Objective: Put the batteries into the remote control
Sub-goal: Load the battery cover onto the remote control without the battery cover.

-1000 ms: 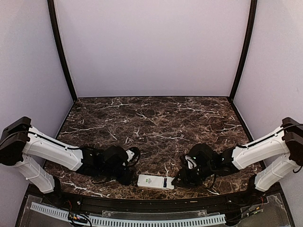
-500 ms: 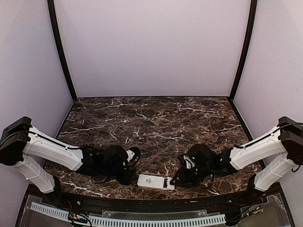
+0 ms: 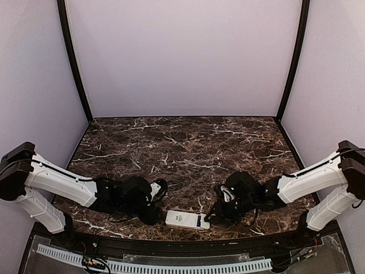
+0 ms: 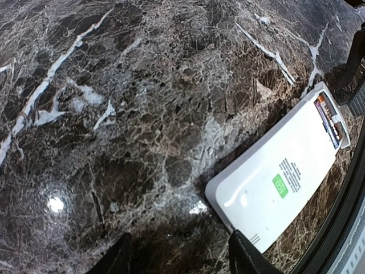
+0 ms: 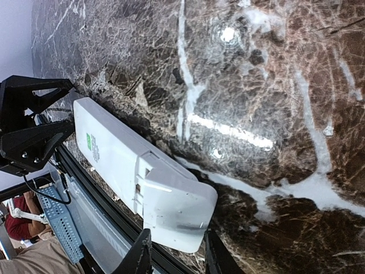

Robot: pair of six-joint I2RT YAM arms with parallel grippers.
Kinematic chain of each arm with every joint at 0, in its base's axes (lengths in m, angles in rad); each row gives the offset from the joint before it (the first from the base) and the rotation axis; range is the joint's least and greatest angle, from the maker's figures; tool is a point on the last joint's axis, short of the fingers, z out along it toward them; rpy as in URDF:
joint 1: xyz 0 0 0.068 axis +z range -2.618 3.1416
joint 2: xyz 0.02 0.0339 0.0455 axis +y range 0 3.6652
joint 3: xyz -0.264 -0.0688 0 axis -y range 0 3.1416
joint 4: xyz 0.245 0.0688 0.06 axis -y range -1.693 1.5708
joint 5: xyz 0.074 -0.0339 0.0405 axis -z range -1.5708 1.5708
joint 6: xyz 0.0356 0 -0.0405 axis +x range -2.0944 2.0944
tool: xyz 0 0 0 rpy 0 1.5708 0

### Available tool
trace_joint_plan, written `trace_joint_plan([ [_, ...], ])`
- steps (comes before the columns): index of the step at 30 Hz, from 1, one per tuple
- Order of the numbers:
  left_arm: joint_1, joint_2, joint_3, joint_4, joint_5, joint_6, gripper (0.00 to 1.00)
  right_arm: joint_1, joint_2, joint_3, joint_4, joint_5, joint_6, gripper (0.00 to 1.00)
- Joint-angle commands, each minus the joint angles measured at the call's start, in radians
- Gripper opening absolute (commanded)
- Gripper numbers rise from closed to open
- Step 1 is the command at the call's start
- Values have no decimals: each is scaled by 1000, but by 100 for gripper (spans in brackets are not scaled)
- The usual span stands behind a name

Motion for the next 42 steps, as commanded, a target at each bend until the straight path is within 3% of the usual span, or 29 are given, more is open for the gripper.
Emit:
trace_joint_plan([
  [1, 0, -38, -36, -46, 26, -7, 56, 15, -25, 25, -27, 16, 14, 29],
  [10, -2, -40, -41, -32, 68, -11, 56, 26, 16, 68, -77, 18, 19, 28],
  [19, -1, -39, -41, -36, 57, -1, 56, 25, -42, 138, -304, 94, -15, 26],
  [22, -1, -36, -42, -36, 56, 1, 56, 26, -30, 131, -332, 103, -2, 33],
  [33, -1, -24, -37, -35, 60, 4, 56, 26, 61, 109, -198, 19, -1, 36],
  [42, -2, -29, -44, -27, 69, 7, 56, 29, 90, 122, -154, 3, -11, 29],
])
